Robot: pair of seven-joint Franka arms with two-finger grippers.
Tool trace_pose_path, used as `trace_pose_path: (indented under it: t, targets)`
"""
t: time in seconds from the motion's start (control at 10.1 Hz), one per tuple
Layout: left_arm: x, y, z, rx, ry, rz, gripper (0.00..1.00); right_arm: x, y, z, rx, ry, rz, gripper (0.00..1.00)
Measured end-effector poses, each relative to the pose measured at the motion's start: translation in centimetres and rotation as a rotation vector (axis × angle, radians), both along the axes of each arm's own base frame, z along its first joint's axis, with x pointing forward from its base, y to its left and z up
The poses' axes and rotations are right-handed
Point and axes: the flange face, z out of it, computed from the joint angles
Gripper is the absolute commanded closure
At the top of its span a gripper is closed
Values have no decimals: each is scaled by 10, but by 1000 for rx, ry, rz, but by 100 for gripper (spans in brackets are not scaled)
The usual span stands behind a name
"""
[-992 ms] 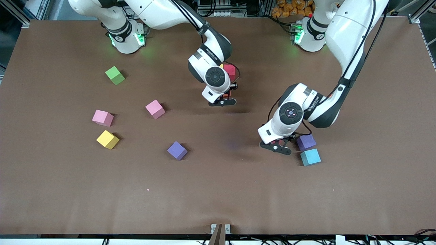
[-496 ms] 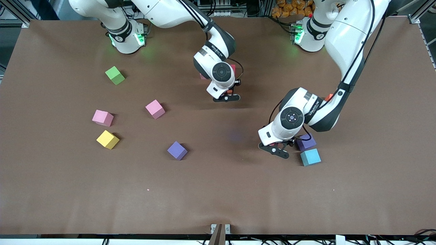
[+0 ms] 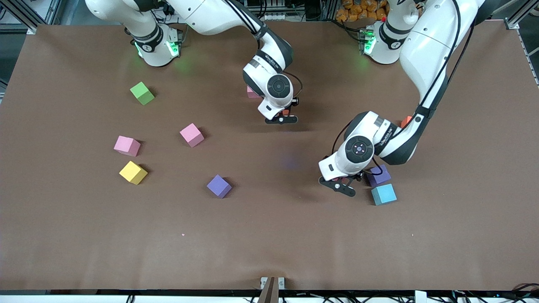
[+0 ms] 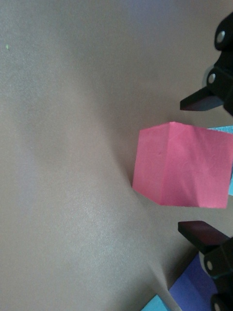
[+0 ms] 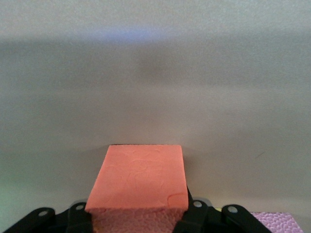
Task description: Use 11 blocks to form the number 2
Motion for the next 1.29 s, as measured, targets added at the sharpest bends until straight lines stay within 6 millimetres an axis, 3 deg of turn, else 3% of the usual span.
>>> trace_pose_path:
  t: [0.3, 0.5, 0.69, 0.99, 1.29]
  targets:
    - [0, -1, -5, -4, 2, -1, 0, -2, 3, 0, 1, -7, -14, 94]
    - [0, -1, -9, -9, 0, -1, 44, -3, 4, 0, 0, -10, -10, 93]
    - [0, -4, -9, -16, -7, -3, 56, -4, 4, 0, -1, -12, -7, 93]
    - [13, -7, 9, -35, -51, 32, 62, -6, 5, 0, -4, -18, 2, 93]
    - [21, -15, 52, -58, -122, 153, 64, -10, 7, 0, -8, -19, 13, 92]
